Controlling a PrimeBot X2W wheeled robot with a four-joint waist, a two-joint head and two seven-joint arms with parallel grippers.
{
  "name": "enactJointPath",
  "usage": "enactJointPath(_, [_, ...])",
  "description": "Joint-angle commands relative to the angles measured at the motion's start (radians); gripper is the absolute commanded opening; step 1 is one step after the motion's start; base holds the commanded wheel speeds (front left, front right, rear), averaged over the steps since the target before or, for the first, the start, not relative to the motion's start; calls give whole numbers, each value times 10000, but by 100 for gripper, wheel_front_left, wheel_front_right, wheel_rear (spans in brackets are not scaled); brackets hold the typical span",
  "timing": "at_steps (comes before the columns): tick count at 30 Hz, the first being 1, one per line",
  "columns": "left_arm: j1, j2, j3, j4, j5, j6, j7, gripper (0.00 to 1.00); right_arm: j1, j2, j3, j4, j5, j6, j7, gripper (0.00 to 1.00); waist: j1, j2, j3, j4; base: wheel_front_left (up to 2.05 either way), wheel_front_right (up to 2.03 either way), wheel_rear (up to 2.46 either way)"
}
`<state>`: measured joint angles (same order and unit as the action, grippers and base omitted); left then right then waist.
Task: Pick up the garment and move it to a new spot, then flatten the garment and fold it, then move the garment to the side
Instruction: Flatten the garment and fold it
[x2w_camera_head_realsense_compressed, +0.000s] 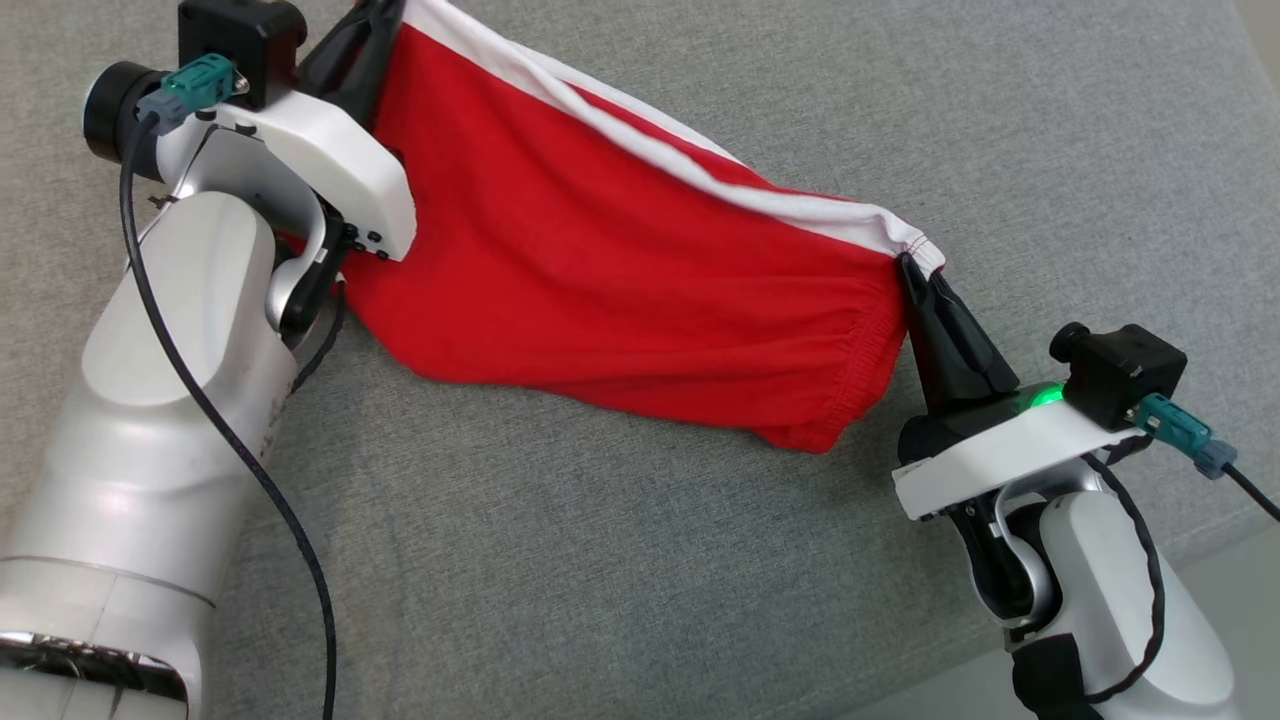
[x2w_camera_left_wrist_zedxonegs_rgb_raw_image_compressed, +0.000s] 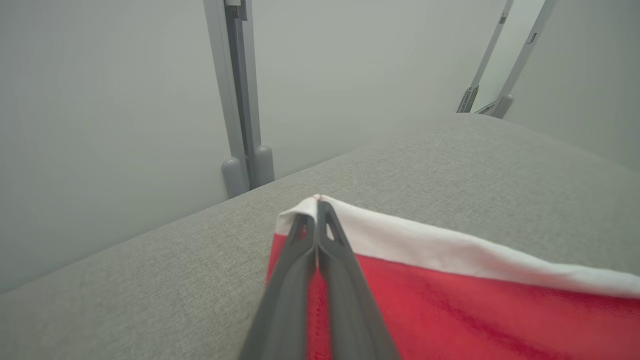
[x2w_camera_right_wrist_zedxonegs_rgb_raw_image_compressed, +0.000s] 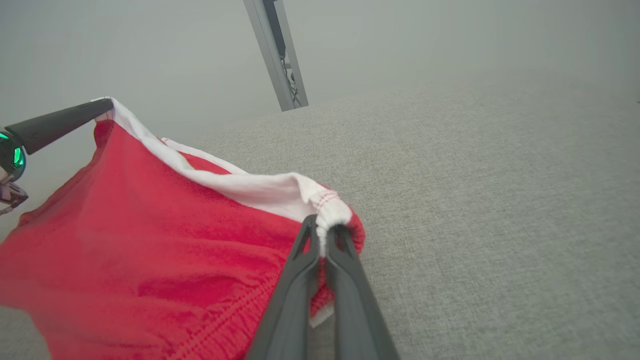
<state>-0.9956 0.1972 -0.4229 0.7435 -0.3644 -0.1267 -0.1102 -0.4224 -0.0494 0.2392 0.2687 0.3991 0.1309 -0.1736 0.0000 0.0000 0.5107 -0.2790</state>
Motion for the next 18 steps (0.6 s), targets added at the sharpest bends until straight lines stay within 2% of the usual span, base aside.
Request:
enactJointPath(1, [-236, 34, -37, 256, -55, -41, -119, 0, -153, -40, 17, 106, 36, -3, -140, 0, 0, 0, 50, -62, 0, 0, 0])
enactJointPath(5, [-616, -56, -229, 1238, -278, -52, -434, 0, -347, -39, 181, 521, 181, -3, -343, 0, 0, 0, 112, -141, 0, 0, 0])
enactJointPath(6, [-661, -74, -302, 1483, -358, -53, -410, 4, -389, -39, 240, 603, 226, -3, -363, 22, 0, 0, 124, -151, 0, 0, 0])
enactJointPath(7, [-713, -82, -390, 1673, -445, -54, -415, 40, -411, -39, 302, 669, 251, -3, -403, 42, 0, 0, 133, -164, 0, 0, 0])
enactJointPath(8, [-782, -95, -458, 1836, -531, -55, -487, 100, -433, -42, 344, 734, 260, -3, -430, 49, 0, 0, 136, -174, 0, 0, 0])
enactJointPath(9, [-835, -109, -549, 1953, -597, -56, -558, 100, -434, -40, 386, 784, 245, -3, -454, 100, 0, 0, 141, -175, 0, 0, 0])
enactJointPath(15, [-731, -61, -868, 2376, -723, -57, -1175, 100, -35, -40, 364, 646, -137, -3, -597, 100, 0, 0, -22, -77, 0, 0, 0])
enactJointPath(18, [-349, -3, -800, 2254, -690, 133, -1399, 100, 348, -41, 191, 274, -395, -3, -579, 100, 0, 0, -200, -5, 0, 0, 0])
